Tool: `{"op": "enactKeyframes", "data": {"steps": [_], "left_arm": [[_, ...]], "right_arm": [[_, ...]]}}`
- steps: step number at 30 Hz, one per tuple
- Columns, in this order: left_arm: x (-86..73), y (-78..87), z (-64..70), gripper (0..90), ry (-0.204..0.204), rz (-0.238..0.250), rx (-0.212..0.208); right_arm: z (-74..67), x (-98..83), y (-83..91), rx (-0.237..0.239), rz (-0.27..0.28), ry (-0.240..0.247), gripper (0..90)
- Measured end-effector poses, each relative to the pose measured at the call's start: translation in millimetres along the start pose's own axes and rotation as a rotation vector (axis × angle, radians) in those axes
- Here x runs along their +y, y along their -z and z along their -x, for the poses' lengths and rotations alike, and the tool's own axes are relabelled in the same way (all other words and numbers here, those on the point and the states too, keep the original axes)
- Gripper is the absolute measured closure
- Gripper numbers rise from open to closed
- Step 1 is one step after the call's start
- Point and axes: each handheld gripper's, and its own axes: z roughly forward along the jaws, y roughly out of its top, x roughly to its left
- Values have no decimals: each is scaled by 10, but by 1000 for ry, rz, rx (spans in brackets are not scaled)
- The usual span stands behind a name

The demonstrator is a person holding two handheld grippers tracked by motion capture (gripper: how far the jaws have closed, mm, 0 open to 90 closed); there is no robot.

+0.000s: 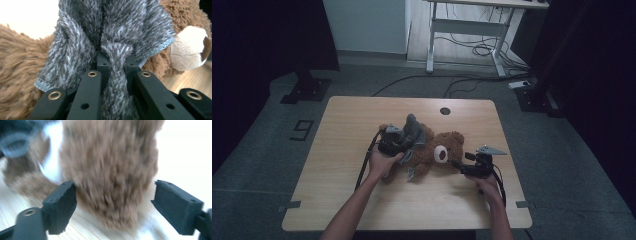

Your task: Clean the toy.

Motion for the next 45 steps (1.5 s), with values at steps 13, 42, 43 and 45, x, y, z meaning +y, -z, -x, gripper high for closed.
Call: {"op": "enactKeyframes", "data": {"steps": [13,42,43,45], "left_arm": [[-145,56,2,797,25,36,-41],[444,-3,972,787,-167,104,-147],[478,-102,1013,787,-174,79,-141],[496,-363,1090,786,-202,8,-97]], "right_arm": [[-235,629,-371,-83,-52,37,6],[-327,87,-153,51,23,73,396],[-330,82,-147,51,24,81,401],[-341,71,-142,48,28,99,408]]}}
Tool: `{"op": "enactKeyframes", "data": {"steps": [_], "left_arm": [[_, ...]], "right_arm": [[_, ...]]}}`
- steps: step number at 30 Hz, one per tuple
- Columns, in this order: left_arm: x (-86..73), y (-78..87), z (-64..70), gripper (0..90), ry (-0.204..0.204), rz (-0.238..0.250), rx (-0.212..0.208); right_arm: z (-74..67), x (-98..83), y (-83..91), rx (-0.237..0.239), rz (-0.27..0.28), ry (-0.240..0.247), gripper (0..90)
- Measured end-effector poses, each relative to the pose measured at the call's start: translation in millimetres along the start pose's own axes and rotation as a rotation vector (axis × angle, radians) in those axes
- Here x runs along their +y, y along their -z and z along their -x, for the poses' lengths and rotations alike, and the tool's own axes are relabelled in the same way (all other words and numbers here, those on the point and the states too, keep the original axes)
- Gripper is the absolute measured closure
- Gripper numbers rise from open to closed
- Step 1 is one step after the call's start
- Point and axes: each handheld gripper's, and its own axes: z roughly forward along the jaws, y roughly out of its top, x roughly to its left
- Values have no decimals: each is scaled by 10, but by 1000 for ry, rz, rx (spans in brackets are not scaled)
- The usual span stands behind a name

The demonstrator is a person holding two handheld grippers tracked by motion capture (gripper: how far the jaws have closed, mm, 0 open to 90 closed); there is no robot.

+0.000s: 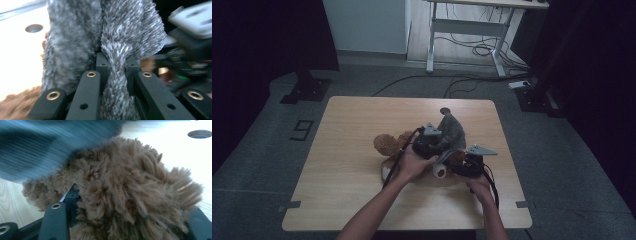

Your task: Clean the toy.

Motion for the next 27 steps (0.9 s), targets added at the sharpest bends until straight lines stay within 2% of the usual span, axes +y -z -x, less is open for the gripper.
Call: {"op": "enactKeyframes", "data": {"steps": [1,2,5,8,9,11,15,17,18,20,23,25,26,27], "left_arm": [[0,0,0,786,0,0,0],[-26,-81,-4,786,6,-19,5],[-81,-92,-30,786,5,-6,25],[-142,-12,-103,787,-25,-11,95],[-175,21,-159,787,-6,-8,97],[-239,125,-272,788,29,1,97],[-337,403,-429,789,37,10,148],[-377,505,-510,788,61,16,153],[-398,569,-559,788,79,25,168],[-396,672,-613,788,89,38,189],[-355,693,-560,790,70,56,179],[-262,667,-417,790,36,82,155],[-160,597,-266,790,8,94,121],[-160,597,-266,790,8,94,121]], "right_arm": [[0,0,0,0,0,0,408],[-4,-1,2,-2,0,7,411],[7,-13,8,-5,-5,5,418],[6,-12,10,-3,-4,10,421],[6,-11,12,-2,-3,7,423],[12,-14,17,2,-3,7,426],[33,-19,20,9,4,-8,428],[38,-22,21,12,8,-6,428],[37,-24,22,13,9,-4,431],[36,-21,23,15,7,-1,433],[38,-19,24,16,6,1,433],[41,-19,24,17,8,2,433],[40,-18,25,17,6,2,432],[40,-18,25,17,6,2,432]]}}
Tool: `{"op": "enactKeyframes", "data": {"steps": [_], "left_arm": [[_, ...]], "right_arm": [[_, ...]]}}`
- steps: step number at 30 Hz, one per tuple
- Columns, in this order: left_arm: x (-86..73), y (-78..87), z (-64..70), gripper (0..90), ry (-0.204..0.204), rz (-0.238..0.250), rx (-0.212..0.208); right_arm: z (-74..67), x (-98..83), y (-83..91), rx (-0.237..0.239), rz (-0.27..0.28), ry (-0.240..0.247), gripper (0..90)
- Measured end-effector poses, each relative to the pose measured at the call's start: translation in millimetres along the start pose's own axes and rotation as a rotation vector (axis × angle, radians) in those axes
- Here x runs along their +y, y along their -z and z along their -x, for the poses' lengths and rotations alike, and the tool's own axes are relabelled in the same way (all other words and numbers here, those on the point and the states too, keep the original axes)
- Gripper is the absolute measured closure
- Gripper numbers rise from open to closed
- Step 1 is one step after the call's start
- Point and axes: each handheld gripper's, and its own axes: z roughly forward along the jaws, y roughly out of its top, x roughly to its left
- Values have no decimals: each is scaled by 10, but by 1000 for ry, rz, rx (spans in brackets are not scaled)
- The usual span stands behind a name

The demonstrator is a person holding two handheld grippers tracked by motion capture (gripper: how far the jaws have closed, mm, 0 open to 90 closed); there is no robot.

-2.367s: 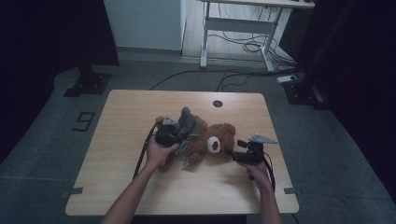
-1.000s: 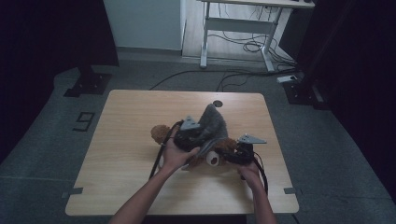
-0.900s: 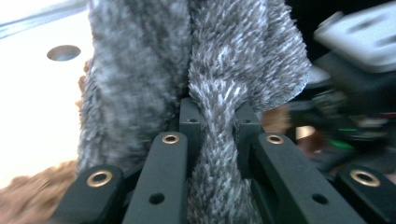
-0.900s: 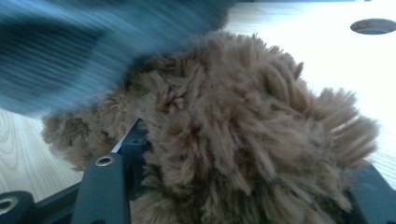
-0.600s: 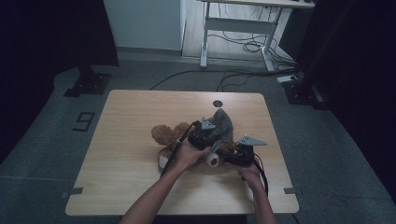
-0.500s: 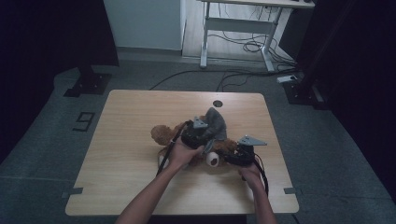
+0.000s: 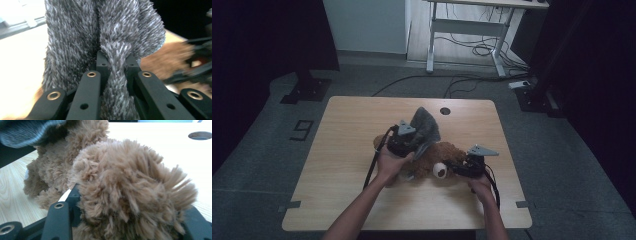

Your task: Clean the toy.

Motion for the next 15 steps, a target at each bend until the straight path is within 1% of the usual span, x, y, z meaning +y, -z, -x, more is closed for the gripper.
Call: {"op": "enactKeyframes", "data": {"steps": [1,2,3,4,5,6,7,8,9,10,11,12,13,14,15], "left_arm": [[85,-103,163,790,-17,-3,-43],[85,-103,163,790,-17,-3,-43],[141,-247,317,790,-30,-23,-84],[141,-247,317,789,-30,-23,-84],[151,-314,369,789,-37,-41,-97],[150,-419,430,788,-39,-77,-118],[130,-535,481,786,-46,-122,-132],[91,-639,520,786,-70,-156,-121],[54,-694,529,785,-73,-147,-111],[37,-703,504,786,-37,-132,-127],[31,-691,470,786,-9,-127,-141],[22,-656,425,786,-3,-123,-130],[0,-567,330,786,-23,-132,-51],[0,-567,330,787,-23,-132,-51],[-16,-530,280,787,-25,-136,-25]], "right_arm": [[-7,0,4,0,-3,-1,432],[-7,0,4,0,-3,-1,432],[-12,-1,5,-3,-1,3,431],[-12,-1,5,-3,-1,3,431],[-14,-1,6,-1,-1,3,431],[-13,-1,7,-2,-1,5,431],[-10,0,11,-2,-5,5,431],[-10,0,11,-2,-5,5,431],[-9,-1,13,-3,-12,2,431],[0,-6,11,-14,-19,-1,432],[33,-23,22,2,-8,-12,434],[33,-23,22,2,-8,-12,434],[27,-21,19,3,-3,-3,436],[27,-21,19,3,-3,-3,436],[28,-16,19,6,-4,-4,437]]}}
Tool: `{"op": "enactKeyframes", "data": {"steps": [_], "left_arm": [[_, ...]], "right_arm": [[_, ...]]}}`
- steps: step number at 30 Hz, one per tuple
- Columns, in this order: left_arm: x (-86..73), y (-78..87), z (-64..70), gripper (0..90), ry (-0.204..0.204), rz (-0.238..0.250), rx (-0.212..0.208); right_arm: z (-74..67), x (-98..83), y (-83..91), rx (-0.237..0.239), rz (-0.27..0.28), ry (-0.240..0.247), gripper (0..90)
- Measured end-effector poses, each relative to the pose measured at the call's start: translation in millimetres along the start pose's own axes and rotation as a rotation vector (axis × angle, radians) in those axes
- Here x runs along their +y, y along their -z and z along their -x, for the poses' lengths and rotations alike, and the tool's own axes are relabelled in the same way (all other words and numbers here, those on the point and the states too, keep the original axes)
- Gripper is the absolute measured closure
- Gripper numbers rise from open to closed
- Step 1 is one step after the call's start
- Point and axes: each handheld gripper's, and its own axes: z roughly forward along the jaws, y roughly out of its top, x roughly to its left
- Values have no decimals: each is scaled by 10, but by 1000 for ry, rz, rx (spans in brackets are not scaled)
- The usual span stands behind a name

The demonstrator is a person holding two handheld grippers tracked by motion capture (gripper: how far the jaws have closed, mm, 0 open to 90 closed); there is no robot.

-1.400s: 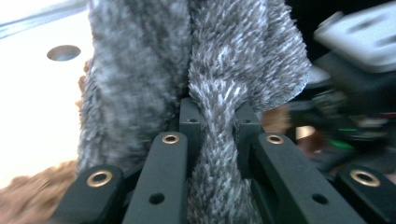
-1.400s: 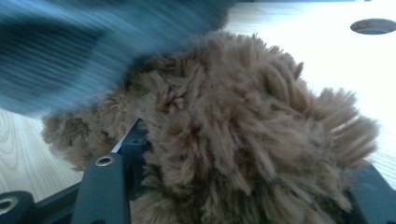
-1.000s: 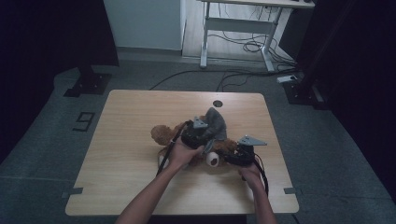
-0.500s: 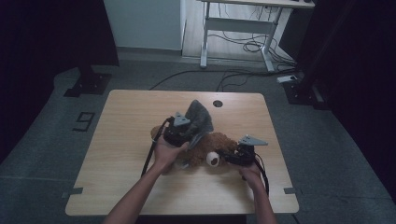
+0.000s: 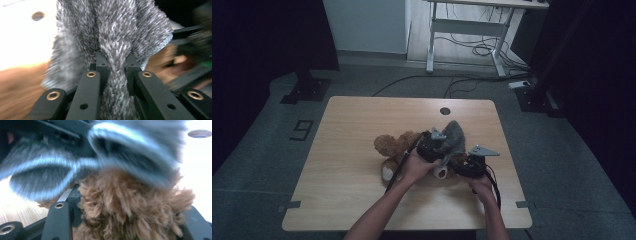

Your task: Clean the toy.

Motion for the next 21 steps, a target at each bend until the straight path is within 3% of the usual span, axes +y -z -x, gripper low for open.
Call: {"op": "enactKeyframes", "data": {"steps": [1,3,4,5,8,9,10,13,14,17,19,21], "left_arm": [[-48,54,-102,787,25,4,-1],[-115,135,-240,788,87,29,-44],[-153,250,-328,789,103,53,-45],[-153,250,-328,789,103,53,-45],[-196,467,-449,788,84,70,-9],[-196,467,-449,787,84,70,-9],[-234,557,-541,787,94,80,9],[-260,622,-619,786,104,84,23],[-292,710,-740,786,132,94,40],[-331,773,-838,786,153,91,69],[-411,838,-975,786,168,57,132],[-501,867,-1095,785,206,37,129]], "right_arm": [[4,1,3,3,0,-1,437],[10,-1,6,14,3,-4,437],[1,4,3,12,3,-5,438],[1,4,3,12,3,-5,438],[10,-1,5,12,7,-16,438],[10,-1,5,12,7,-16,438],[9,-3,1,11,11,-20,439],[7,1,0,11,9,-18,439],[9,1,2,11,8,-17,440],[11,-1,4,12,8,-16,440],[13,-3,8,14,7,-13,440],[16,-7,8,17,10,-11,440]]}}
